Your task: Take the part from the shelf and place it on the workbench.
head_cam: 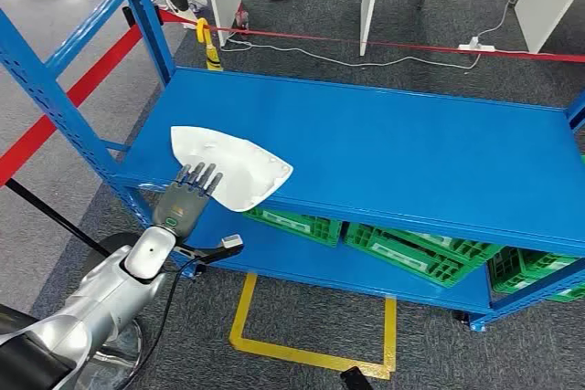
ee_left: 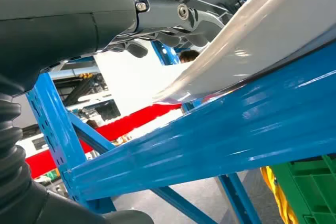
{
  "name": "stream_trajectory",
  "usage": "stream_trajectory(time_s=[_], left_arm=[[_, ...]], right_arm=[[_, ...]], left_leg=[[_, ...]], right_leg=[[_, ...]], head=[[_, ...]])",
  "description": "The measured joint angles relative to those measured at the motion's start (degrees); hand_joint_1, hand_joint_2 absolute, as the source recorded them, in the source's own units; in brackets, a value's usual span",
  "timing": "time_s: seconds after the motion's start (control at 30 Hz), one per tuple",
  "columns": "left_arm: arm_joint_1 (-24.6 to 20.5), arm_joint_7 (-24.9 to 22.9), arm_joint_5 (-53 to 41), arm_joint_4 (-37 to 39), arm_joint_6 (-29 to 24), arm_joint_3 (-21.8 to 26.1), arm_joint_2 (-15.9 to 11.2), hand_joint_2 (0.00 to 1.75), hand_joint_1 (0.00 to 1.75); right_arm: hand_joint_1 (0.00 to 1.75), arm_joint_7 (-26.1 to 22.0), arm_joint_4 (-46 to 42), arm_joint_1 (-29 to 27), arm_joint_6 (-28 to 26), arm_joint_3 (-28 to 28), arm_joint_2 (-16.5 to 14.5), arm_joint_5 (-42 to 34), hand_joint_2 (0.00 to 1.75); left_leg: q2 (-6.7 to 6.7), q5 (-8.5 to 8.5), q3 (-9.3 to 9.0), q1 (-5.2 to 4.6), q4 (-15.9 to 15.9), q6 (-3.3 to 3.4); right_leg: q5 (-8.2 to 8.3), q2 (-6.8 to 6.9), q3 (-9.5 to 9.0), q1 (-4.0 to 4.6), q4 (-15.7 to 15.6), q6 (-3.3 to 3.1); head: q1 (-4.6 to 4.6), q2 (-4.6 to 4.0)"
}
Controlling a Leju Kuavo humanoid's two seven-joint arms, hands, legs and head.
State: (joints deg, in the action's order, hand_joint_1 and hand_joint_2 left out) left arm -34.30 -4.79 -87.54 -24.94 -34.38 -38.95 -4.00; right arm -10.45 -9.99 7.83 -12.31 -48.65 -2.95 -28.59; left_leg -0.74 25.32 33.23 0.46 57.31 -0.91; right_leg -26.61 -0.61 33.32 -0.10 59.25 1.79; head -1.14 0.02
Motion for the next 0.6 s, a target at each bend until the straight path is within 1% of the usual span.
stream_trajectory(time_s=[0.07, 0.2, 0.33, 0.37, 0.4, 0.43, 0.47, 0.5, 0.53, 0.57, 0.6], left_arm=[[0.0, 0.0, 0.0, 0.0, 0.0, -0.09, 0.0, 1.75, 0.0], [-0.02, 0.17, 0.0, 0.0, 0.01, -0.31, 0.0, 0.0, 0.0], [-0.07, 0.28, -0.01, 0.0, -0.29, -0.4, 0.0, 0.0, 0.0], [-0.08, 0.29, -0.01, 0.0, -0.4, -0.43, 0.0, 0.44, 0.0], [-0.09, 0.35, -0.01, 0.0, -0.48, -0.45, 0.0, 0.44, 0.04], [-0.12, 0.51, -0.01, 0.0, -0.51, -0.46, 0.0, 0.44, 0.43], [-0.15, 0.75, 0.01, 0.0, -0.52, -0.46, 0.0, 0.44, 0.87], [-0.2, 1.03, 0.02, 0.0, -0.51, -0.46, 0.0, 0.0, 1.3], [-0.26, 1.31, 0.03, 0.01, -0.46, -0.46, 0.0, 0.0, 1.7], [-0.33, 1.58, 0.04, 0.02, -0.34, -0.46, 0.01, 0.0, 1.75], [-0.42, 1.85, 0.04, 0.04, -0.14, -0.46, 0.01, 0.0, 1.75]], right_arm=[[0.0, 0.0, 0.0, 0.0, 0.0, 0.0, 0.0, 0.0, 0.0], [0.0, 0.0, 0.0, 0.0, 0.0, 0.0, 0.0, 0.07, 0.0], [0.0, 0.0, 0.0, 0.01, 0.0, 0.0, 0.0, 0.39, 0.0], [0.0, 0.0, 0.0, 0.01, 0.0, 0.0, 0.0, 0.46, 0.0], [0.0, 0.0, 0.0, 0.01, 0.0, 0.0, 0.0, 0.54, 0.0], [0.0, 0.0, 0.0, 0.01, 0.0, 0.0, 0.0, 0.57, 0.0], [0.0, 0.0, 0.0, 0.02, 0.0, 0.0, 0.0, 0.6, 0.0], [0.0, 0.0, 0.0, 0.03, 0.0, 0.0, 0.0, 0.61, 0.0], [0.0, 0.0, 0.0, 0.04, 0.01, 0.0, 0.0, 0.61, 0.0], [0.0, 0.01, -0.01, 0.05, 0.01, 0.0, 0.0, 0.61, 0.0], [0.0, 0.02, -0.01, 0.08, 0.02, 0.0, 0.0, 0.62, 0.0]], left_leg=[[0.0, 0.0, 0.0, 0.0, 0.0, 0.0], [0.0, 0.0, 0.0, 0.0, 0.0, 0.0], [0.0, 0.0, 0.0, 0.0, 0.0, 0.0], [0.0, 0.0, 0.0, 0.0, 0.0, 0.0], [0.0, 0.0, 0.0, 0.0, 0.0, 0.0], [0.0, 0.0, 0.0, 0.0, 0.0, 0.0], [0.0, 0.0, 0.0, 0.0, 0.0, 0.0], [0.0, 0.0, 0.0, 0.0, 0.0, 0.0], [0.0, 0.0, 0.0, 0.0, 0.0, 0.0], [0.0, 0.0, 0.0, 0.0, 0.0, 0.0], [0.0, 0.0, 0.0, 0.0, 0.0, 0.0]], right_leg=[[0.0, 0.0, 0.0, 0.0, 0.0, 0.0], [0.0, 0.0, 0.0, 0.0, 0.0, 0.0], [0.0, 0.0, 0.0, 0.0, 0.0, 0.0], [0.0, 0.0, 0.0, 0.0, 0.0, 0.0], [0.0, 0.0, 0.0, 0.0, 0.0, 0.0], [0.0, 0.0, 0.0, 0.0, 0.0, 0.0], [0.0, 0.0, 0.0, 0.0, 0.0, 0.0], [0.0, 0.0, 0.0, 0.0, 0.0, 0.0], [0.0, 0.0, 0.0, 0.0, 0.0, 0.0], [0.0, 0.0, 0.0, 0.0, 0.0, 0.0], [0.0, 0.0, 0.0, 0.0, 0.0, 0.0]], head=[[0.0, 0.0], [0.0, 0.0], [0.0, 0.0], [0.0, 0.0], [0.0, 0.0], [0.0, 0.0], [0.0, 0.0], [0.0, 0.0], [0.0, 0.0], [0.0, 0.0], [0.0, 0.0]])
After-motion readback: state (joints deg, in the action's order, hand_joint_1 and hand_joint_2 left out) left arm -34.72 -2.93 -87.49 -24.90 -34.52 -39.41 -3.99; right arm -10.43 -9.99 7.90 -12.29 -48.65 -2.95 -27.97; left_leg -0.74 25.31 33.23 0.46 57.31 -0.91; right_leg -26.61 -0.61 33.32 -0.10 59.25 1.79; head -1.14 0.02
